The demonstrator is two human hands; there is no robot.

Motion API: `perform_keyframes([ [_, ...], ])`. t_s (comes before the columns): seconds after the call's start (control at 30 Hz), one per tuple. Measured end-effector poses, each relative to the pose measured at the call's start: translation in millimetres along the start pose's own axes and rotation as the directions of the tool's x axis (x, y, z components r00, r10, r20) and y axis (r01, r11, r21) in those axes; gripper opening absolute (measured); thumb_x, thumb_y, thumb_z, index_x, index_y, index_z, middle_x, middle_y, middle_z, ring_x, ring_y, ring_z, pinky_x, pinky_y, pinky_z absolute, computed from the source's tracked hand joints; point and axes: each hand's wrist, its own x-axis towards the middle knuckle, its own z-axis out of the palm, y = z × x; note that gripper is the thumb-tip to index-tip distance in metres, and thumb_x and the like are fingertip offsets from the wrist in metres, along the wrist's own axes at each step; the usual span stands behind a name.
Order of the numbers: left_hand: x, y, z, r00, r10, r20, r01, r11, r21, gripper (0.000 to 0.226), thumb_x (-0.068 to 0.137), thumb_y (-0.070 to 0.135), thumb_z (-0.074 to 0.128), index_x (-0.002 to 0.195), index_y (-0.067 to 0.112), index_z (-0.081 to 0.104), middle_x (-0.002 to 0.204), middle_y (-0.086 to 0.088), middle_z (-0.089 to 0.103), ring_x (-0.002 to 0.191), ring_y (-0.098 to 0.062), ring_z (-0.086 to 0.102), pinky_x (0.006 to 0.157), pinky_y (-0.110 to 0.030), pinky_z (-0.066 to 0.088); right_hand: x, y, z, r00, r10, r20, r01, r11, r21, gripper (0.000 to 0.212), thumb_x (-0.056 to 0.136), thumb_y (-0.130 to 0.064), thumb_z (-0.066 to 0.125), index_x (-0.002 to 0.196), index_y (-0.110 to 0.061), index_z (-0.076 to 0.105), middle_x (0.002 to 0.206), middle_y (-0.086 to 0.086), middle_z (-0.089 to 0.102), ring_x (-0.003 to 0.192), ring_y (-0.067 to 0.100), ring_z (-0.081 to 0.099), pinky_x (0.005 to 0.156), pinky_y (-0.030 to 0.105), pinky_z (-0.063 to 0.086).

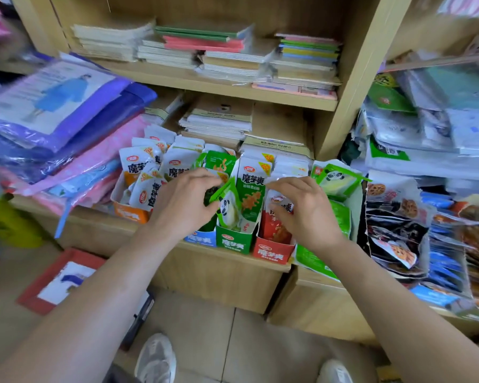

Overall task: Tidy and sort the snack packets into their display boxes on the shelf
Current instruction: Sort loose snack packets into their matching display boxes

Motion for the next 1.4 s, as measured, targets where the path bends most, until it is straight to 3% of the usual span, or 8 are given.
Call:
perform_keyframes([
  [0.2, 0.6, 7.2, 4.2, 0.997, 0.000, 0.083, -0.007, 0.996, 0.088, 0.022, 0.096, 0.038, 0.063, 0.086, 0.022, 0.073, 0.092, 0.012, 0.068, 0.095, -0.018, 0.060, 0.056, -0.029, 0.045, -3.1, -4.0, -2.4, 1.000, 0.005, -0.011, -0.005, 0.999, 0.033, 0.043, 0.084, -0.016, 0.074, 0.127, -0.021, 0.066, 0.124, -0.006, 0.065, 0.109, 0.027, 0.050, 0.092, 0.043, 0.046],
  [0.43, 8.0, 2.7, -4.7, 0.887, -0.267, -0.376, 0.158, 0.942, -0.297, 0.016, 0.098, 0.025, 0.061, 0.091, 0.014, 0.070, 0.054, 0.005, 0.057, 0.049, -0.013, 0.054, 0.048, -0.030, 0.040, -5.7, -2.7, -4.5, 1.000, 0.019, 0.020, -0.021, 0.997, 0.073, 0.049, 0.085, -0.023, 0.077, 0.131, -0.024, 0.062, 0.129, -0.009, 0.062, 0.113, 0.024, 0.048, 0.097, 0.043, 0.045],
  [0.63, 12.0, 6.7, -2.5, 0.801, -0.385, -0.458, 0.039, 0.798, -0.602, 0.010, 0.100, 0.026, 0.058, 0.093, 0.027, 0.066, 0.065, 0.003, 0.068, 0.064, -0.014, 0.072, 0.060, -0.044, 0.056, -6.6, -5.5, -7.0, 0.998, 0.047, 0.030, -0.050, 0.992, 0.118, 0.050, 0.083, -0.024, 0.078, 0.131, -0.025, 0.062, 0.130, -0.011, 0.061, 0.116, 0.023, 0.047, 0.099, 0.046, 0.044],
  [0.93, 11.2, 36.0, -15.3, 0.932, -0.288, -0.220, -0.007, 0.593, -0.806, 0.015, 0.102, 0.011, 0.057, 0.098, 0.023, 0.065, 0.081, 0.001, 0.072, 0.064, -0.013, 0.070, 0.061, -0.019, 0.053, 4.8, -26.3, -26.8, 0.946, 0.320, 0.061, -0.292, 0.752, 0.591, 0.086, 0.078, -0.045, 0.077, 0.152, -0.034, 0.033, 0.152, -0.015, 0.042, 0.141, 0.001, 0.034, 0.112, 0.024, 0.032],
  [1.1, 13.9, 56.1, -20.9, 0.980, -0.157, -0.120, -0.021, 0.519, -0.854, 0.014, 0.100, 0.011, 0.060, 0.106, 0.020, 0.069, 0.088, 0.003, 0.076, 0.070, -0.007, 0.070, 0.063, -0.020, 0.056, 10.0, -37.5, -42.2, 0.961, 0.278, -0.003, -0.216, 0.753, 0.622, 0.058, 0.078, -0.042, 0.077, 0.131, -0.039, 0.053, 0.132, -0.018, 0.058, 0.126, -0.003, 0.049, 0.097, 0.011, 0.039],
  [1.2, 15.0, 66.7, -25.1, 0.994, -0.078, -0.078, -0.029, 0.493, -0.869, 0.018, 0.097, 0.011, 0.064, 0.107, 0.024, 0.070, 0.092, 0.005, 0.076, 0.077, -0.004, 0.070, 0.065, -0.017, 0.054, 14.2, -28.1, -44.1, 0.959, 0.278, -0.049, -0.183, 0.745, 0.642, 0.023, 0.084, -0.026, 0.079, 0.098, -0.018, 0.064, 0.096, 0.000, 0.072, 0.092, 0.014, 0.065, 0.078, 0.025, 0.047],
  [1.3, 20.3, 60.9, -20.1, 0.998, -0.039, -0.044, -0.011, 0.606, -0.795, 0.032, 0.091, 0.021, 0.074, 0.121, 0.030, 0.067, 0.101, 0.013, 0.075, 0.100, -0.002, 0.067, 0.083, -0.019, 0.052, 12.0, -12.7, -49.3, 0.907, 0.409, -0.098, -0.200, 0.625, 0.754, 0.015, 0.084, -0.014, 0.079, 0.091, -0.013, 0.066, 0.090, 0.002, 0.075, 0.090, 0.022, 0.070, 0.074, 0.031, 0.054],
  [1.4, 23.2, 40.1, 1.9, 0.994, -0.093, -0.060, 0.059, 0.906, -0.419, 0.045, 0.085, 0.034, 0.078, 0.128, 0.032, 0.064, 0.100, 0.020, 0.068, 0.101, -0.007, 0.062, 0.087, -0.026, 0.049, 9.6, 2.4, -57.8, 0.846, 0.520, -0.119, -0.211, 0.531, 0.821, 0.016, 0.086, -0.010, 0.076, 0.089, -0.021, 0.067, 0.088, -0.003, 0.076, 0.088, 0.021, 0.072, 0.076, 0.033, 0.057],
])
